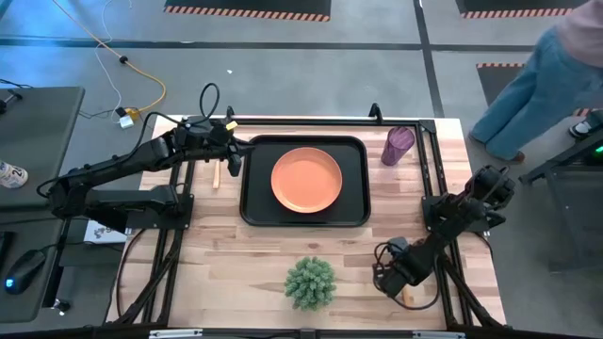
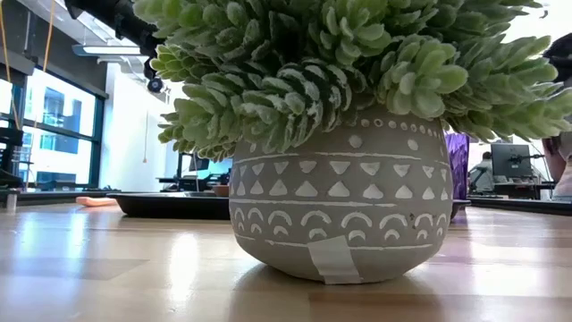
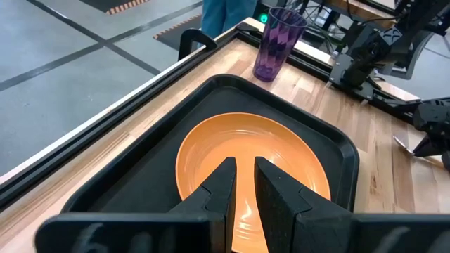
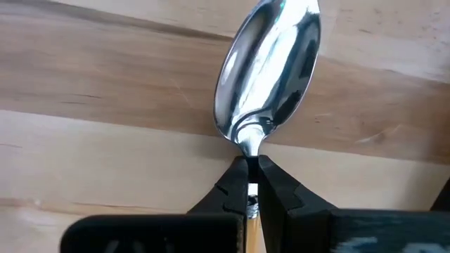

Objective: Pick and place plate/cup/fork/spoon on tray
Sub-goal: Put the orange spoon on the black tray

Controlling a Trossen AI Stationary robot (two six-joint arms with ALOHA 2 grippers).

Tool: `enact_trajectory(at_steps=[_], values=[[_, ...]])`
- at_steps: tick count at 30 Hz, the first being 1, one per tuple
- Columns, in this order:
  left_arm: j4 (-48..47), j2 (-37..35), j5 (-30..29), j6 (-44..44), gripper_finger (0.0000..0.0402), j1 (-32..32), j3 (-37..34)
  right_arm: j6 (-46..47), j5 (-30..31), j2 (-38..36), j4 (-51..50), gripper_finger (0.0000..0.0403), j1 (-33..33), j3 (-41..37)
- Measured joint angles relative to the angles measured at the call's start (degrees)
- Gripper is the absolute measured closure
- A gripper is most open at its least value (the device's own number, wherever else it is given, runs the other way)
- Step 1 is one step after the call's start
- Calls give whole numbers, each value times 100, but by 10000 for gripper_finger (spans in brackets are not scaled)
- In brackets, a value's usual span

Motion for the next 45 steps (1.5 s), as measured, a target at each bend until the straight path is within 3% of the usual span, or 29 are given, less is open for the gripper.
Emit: enact_trajectory(at_steps=[14, 28, 36, 45], values=[[-4, 1, 1, 126, 358, 0, 0, -1298, 703, -609, -259, 400, -1103, 11], [-5, 2, 0, 157, 358, 0, 0, -2711, 706, -817, -416, 402, -2093, 13], [-7, 2, 0, 157, 358, 0, 0, -3597, 1043, -1125, -425, 402, -2755, 24], [-6, 1, 0, 155, 358, -2, 0, -5129, 1808, -1173, -1276, 403, -3662, 998]])
